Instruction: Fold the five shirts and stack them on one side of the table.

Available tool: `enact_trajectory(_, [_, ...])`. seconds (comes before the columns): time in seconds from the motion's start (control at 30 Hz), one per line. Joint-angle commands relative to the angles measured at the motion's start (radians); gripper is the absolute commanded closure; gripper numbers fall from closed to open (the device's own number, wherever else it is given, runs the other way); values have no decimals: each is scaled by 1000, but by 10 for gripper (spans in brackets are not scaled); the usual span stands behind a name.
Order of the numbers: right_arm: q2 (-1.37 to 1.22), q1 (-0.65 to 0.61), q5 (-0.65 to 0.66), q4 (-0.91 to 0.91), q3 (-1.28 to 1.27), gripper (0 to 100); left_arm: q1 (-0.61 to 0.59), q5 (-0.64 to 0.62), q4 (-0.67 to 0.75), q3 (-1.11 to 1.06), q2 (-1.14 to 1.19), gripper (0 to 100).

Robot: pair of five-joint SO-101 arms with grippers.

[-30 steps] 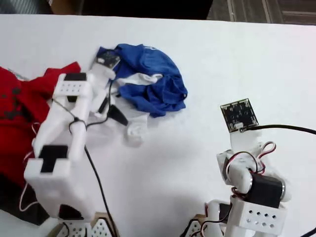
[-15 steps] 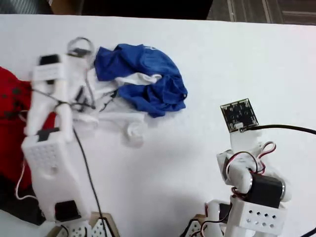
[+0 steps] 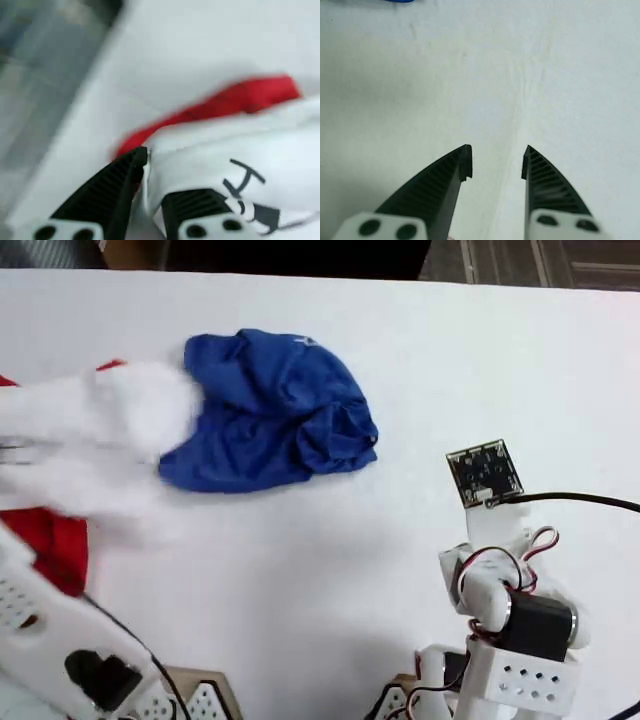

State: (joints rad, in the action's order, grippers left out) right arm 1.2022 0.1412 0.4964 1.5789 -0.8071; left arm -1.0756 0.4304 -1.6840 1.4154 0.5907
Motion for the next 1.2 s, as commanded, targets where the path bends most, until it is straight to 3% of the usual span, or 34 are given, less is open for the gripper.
enact_trajectory(0.0, [13, 7, 8, -15, 3, 824, -164, 11, 141, 182, -81, 976])
enact_trajectory(0.13, [13, 7, 8, -15, 3, 824, -265, 15, 295, 188, -81, 976])
enact_trajectory(0.27, [13, 7, 8, -15, 3, 824, -272, 20, 315, 67, -81, 976])
enact_trajectory(0.53, [13, 7, 8, -15, 3, 824, -83, 141, 242, -351, -81, 971])
enact_trajectory(0.67, [13, 8, 8, -15, 3, 823, 23, 230, 198, -490, -89, 844])
enact_trajectory(0.83, [13, 8, 8, -15, 3, 823, 137, 173, 75, -369, -117, 683])
enact_trajectory(1.0, [13, 7, 8, -15, 2, 823, 338, 72, -92, -160, -167, 683])
enact_trajectory(1.17, [13, 7, 8, -15, 2, 823, 511, -77, -100, -136, -206, 683])
